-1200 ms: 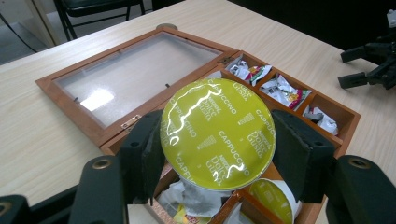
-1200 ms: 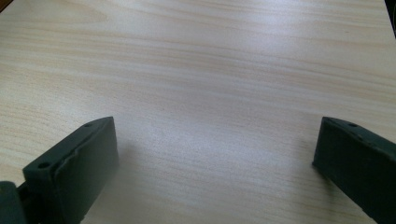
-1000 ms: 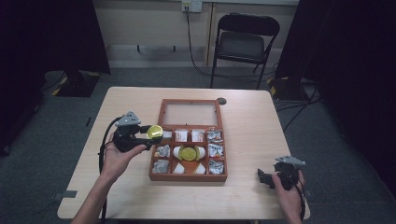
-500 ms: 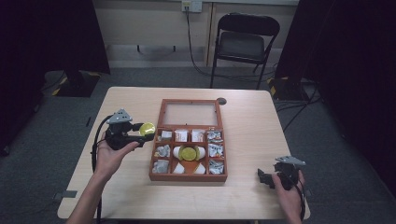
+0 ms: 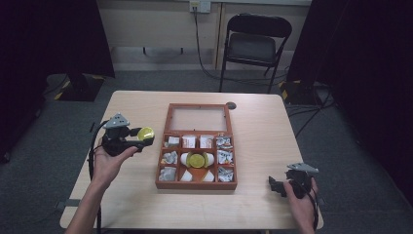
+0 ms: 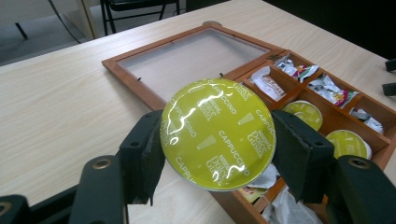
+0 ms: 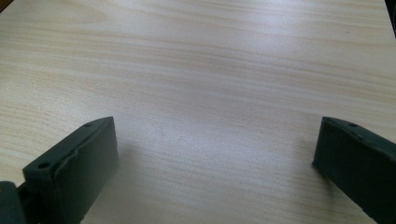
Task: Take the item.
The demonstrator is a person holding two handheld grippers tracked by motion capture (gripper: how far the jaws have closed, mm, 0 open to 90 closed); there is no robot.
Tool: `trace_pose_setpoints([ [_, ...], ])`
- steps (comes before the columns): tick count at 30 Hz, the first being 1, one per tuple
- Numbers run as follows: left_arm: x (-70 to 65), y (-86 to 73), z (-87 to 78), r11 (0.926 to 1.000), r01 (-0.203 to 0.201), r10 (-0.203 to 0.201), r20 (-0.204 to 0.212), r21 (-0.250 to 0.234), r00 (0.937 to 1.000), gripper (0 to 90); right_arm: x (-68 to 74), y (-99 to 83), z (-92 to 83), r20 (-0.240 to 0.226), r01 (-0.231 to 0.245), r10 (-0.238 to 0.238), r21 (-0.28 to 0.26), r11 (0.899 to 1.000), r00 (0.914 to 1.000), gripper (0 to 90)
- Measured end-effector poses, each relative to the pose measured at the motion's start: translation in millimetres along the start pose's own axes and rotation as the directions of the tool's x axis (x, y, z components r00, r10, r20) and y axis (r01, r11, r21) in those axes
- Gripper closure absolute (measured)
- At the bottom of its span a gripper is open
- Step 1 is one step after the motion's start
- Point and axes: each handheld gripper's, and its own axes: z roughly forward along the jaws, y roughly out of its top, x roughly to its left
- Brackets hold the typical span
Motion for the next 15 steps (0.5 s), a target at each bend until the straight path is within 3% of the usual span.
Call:
trace_pose_setpoints([
  [4, 4.3, -1.6, -1.5, 1.0, -0.001, 0.001, -0.038, 0.009, 0.9993, 38.1, 0.0, 0.0, 0.0, 0.0, 0.0, 0.0, 0.0, 1.0, 1.0, 0.0],
  [15, 18.8, -10.3, -1.9, 0.9993, 0.033, -0.032, -0.069, 0.018, 0.9971, 38.1, 0.0, 0.0, 0.0, 0.0, 0.0, 0.0, 0.0, 1.0, 1.0, 0.0],
])
